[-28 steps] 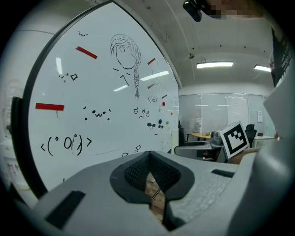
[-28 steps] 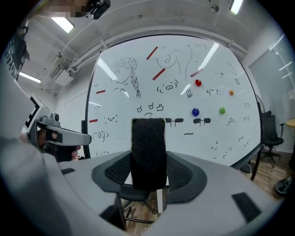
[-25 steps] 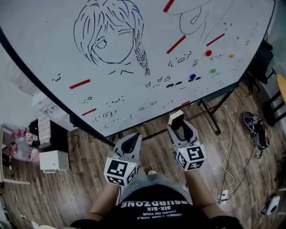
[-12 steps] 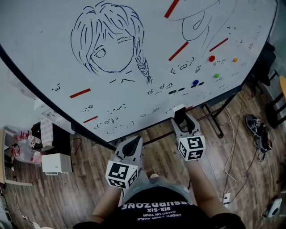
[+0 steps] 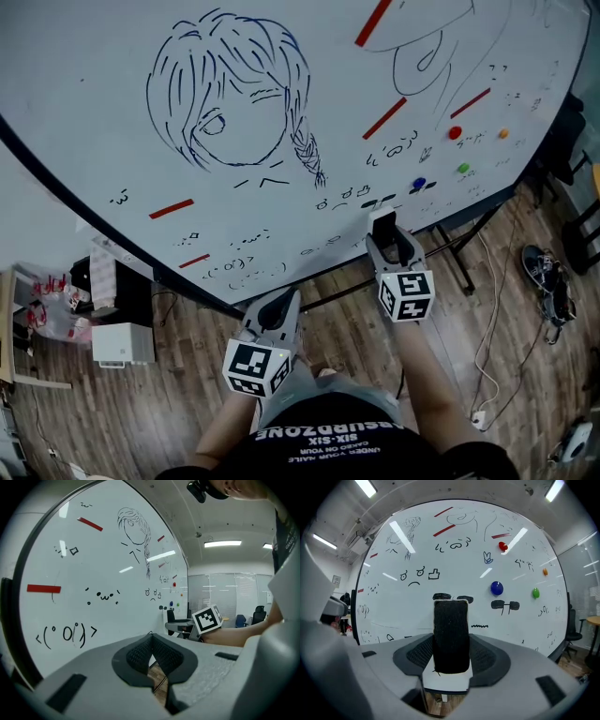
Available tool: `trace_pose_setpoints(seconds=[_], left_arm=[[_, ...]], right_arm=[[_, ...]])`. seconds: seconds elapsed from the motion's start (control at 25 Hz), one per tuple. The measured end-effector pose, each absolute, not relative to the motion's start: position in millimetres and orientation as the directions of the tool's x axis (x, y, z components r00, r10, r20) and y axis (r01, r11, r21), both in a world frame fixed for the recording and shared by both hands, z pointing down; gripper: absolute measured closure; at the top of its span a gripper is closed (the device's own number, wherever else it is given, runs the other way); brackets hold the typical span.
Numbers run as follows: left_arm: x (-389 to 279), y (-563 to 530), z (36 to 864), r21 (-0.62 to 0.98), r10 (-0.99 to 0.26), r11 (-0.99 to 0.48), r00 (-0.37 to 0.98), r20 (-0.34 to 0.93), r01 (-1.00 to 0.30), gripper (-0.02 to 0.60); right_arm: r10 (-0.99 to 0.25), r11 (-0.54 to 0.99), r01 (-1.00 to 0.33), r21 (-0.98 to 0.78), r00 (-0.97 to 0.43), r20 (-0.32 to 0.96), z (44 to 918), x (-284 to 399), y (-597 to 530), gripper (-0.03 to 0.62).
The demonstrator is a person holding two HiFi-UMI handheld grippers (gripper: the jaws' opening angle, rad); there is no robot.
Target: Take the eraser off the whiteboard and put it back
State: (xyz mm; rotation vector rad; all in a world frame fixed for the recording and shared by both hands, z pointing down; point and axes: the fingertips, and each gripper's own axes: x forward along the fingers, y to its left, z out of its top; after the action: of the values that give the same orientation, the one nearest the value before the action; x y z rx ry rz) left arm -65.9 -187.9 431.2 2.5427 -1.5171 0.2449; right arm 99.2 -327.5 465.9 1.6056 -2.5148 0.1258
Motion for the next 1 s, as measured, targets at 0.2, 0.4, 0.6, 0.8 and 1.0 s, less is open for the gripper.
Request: trace_pose_setpoints(seconds=[0.2, 0.4, 0.6, 0.8, 1.0], left_arm=[[-68.3, -193.1, 431.2, 0.059, -0.856, -0.463, 0.464, 0.229, -0.884, 0.575], [-67.8, -195.5, 432.1, 0.058, -0.856, -0.462, 0.462, 0.233, -0.885, 0.575], [-67.8, -194.6, 431.3, 0.057, -0.858, -0.459, 0.459, 0.23, -0.887, 0.575], [-68.2, -193.3, 430.2, 0.06, -0.86, -0.456, 0.457, 0.227, -0.888, 0.575], [-66.2, -191.9, 428.0, 0.062, -0.858, -0.462, 0.463, 0.221, -0.885, 0.575]], right_arm=[[-0.892, 0.419, -0.908, 0.003, -0.41, 0.191, 473.4, 98.9, -336.8, 0.37], [-0.889, 0.421, -0.907, -0.004, -0.414, 0.195, 476.8, 97.1, -342.3, 0.368], [-0.884, 0.427, -0.904, -0.014, -0.421, 0.201, 478.5, 95.2, -344.5, 0.368], [-0.881, 0.431, -0.902, -0.017, -0.425, 0.206, 478.6, 95.2, -345.0, 0.368], [-0.88, 0.431, -0.902, -0.022, -0.425, 0.213, 476.7, 95.9, -342.8, 0.368]])
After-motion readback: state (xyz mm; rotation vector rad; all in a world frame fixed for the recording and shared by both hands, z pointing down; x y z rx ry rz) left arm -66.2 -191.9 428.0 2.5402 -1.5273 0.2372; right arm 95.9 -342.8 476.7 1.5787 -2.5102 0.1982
